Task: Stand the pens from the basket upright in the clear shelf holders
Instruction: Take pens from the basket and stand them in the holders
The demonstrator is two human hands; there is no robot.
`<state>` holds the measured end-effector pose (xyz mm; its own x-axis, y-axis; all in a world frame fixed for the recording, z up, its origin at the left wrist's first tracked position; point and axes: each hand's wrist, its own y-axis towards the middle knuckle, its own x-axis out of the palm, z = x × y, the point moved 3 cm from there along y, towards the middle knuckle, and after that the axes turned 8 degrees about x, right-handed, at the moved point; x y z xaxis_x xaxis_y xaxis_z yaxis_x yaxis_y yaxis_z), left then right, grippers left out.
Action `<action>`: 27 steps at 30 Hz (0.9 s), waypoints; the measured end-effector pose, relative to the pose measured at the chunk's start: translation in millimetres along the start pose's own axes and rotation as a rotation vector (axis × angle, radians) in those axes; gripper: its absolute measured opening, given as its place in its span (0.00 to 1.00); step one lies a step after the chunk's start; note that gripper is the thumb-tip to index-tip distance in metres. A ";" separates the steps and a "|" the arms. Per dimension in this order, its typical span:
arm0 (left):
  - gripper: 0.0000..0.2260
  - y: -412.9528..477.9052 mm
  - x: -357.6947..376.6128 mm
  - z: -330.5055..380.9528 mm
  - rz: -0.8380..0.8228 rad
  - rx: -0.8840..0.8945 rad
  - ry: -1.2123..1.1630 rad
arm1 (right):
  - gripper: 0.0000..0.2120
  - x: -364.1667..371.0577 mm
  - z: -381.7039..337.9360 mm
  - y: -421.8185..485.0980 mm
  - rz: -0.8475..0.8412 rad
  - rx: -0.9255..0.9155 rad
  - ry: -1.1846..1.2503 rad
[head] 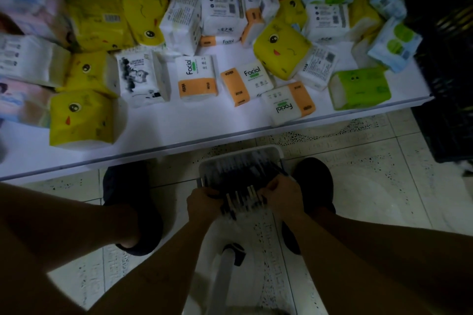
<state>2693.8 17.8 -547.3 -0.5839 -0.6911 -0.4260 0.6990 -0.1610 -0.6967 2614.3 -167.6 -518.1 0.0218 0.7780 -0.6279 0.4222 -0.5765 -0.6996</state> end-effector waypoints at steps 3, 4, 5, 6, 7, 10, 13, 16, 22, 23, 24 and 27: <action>0.17 -4.7 -1.5 0.6 -0.008 -0.019 -0.070 | 0.13 3.9 3.7 0.0 -0.079 0.044 0.065; 0.21 -8.3 -2.0 3.0 -0.013 -0.012 -0.098 | 0.14 5.7 2.3 -1.6 -0.124 0.054 0.072; 0.25 -13.5 -4.6 8.2 -0.018 -0.019 -0.124 | 0.14 7.1 -0.7 -4.7 -0.155 0.053 0.042; 0.27 -16.0 -4.4 11.9 -0.029 -0.025 -0.151 | 0.13 6.5 -4.3 -6.0 -0.163 0.051 -0.002; 0.27 -19.1 -4.3 17.1 -0.046 -0.017 -0.153 | 0.12 5.1 -8.4 -7.8 -0.171 0.039 -0.038; 0.20 -31.9 -7.0 30.2 -0.106 0.023 -0.055 | 0.11 0.5 -20.8 -21.1 -0.209 -0.037 -0.058; 0.20 -51.8 -21.4 42.8 -0.046 0.183 -0.009 | 0.14 -13.9 -32.4 -39.9 -0.102 -0.055 -0.008; 0.21 -73.6 -35.1 59.6 -0.032 0.382 -0.168 | 0.16 -30.9 -49.8 -67.2 -0.035 -0.201 0.052; 0.08 -112.9 -85.1 116.7 0.008 0.555 -0.403 | 0.10 -68.4 -94.6 -117.5 -0.025 -0.392 0.371; 0.09 -117.9 -95.3 124.9 0.042 0.604 -0.358 | 0.10 -76.0 -102.6 -127.4 -0.029 -0.388 0.456; 0.09 -124.2 -105.2 134.0 0.071 0.645 -0.309 | 0.10 -83.3 -110.2 -136.5 -0.019 -0.398 0.506; 0.11 -149.9 -135.1 164.6 0.129 0.801 -0.181 | 0.09 -107.3 -136.3 -169.6 0.090 -0.539 0.454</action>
<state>2735.9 19.3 -290.3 -0.4516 -0.8301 -0.3271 0.8781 -0.4785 0.0018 2663.9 -119.2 -285.5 0.4037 0.8279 -0.3894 0.7882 -0.5309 -0.3114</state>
